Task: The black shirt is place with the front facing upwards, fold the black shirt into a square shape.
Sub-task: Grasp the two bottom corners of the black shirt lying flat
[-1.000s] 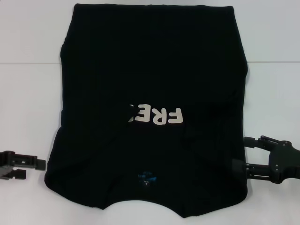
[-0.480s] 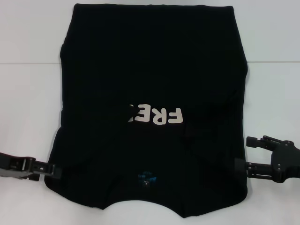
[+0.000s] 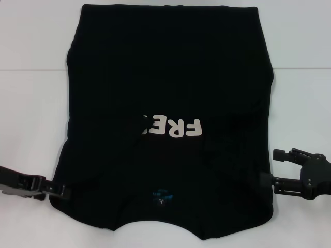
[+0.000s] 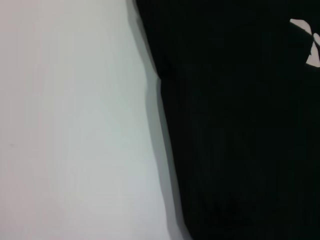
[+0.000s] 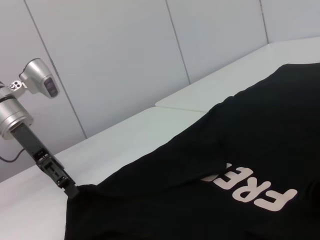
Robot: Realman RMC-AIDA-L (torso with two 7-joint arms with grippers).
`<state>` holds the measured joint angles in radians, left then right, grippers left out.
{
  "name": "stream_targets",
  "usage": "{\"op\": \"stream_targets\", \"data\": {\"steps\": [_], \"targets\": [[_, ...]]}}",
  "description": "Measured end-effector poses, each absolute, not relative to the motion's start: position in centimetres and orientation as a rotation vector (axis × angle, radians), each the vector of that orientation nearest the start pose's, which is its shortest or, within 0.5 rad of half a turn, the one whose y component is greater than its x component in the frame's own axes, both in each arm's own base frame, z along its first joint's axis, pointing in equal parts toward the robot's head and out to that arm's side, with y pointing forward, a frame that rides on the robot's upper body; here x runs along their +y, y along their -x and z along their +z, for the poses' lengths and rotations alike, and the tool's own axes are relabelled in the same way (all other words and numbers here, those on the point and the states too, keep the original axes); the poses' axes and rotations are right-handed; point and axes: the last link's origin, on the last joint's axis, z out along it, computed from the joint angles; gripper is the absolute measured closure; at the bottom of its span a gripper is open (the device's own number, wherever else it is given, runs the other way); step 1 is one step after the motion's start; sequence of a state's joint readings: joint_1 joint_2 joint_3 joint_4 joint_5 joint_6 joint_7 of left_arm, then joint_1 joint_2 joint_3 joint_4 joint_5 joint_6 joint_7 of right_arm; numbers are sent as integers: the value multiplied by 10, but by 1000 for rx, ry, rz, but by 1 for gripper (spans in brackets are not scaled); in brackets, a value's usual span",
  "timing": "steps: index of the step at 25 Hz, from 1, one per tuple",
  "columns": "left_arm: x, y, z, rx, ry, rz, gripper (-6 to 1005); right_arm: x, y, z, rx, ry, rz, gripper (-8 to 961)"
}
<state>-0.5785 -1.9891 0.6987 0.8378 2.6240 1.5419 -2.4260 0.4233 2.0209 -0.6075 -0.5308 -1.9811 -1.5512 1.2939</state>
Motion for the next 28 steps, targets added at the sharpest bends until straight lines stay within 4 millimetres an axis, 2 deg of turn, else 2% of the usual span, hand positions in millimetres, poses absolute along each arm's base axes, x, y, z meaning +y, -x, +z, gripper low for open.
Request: {"op": "stream_targets", "data": {"steps": [11, 22, 28], "targets": [[339, 320, 50, -1703, 2213, 199, 183, 300, -314, 12, 795, 2588, 720, 6], [338, 320, 49, -1698, 2216, 210, 604, 301, -313, 12, 789, 2590, 722, 7], [339, 319, 50, -1698, 2218, 205, 747, 301, -313, 13, 794, 2589, 724, 7]]}}
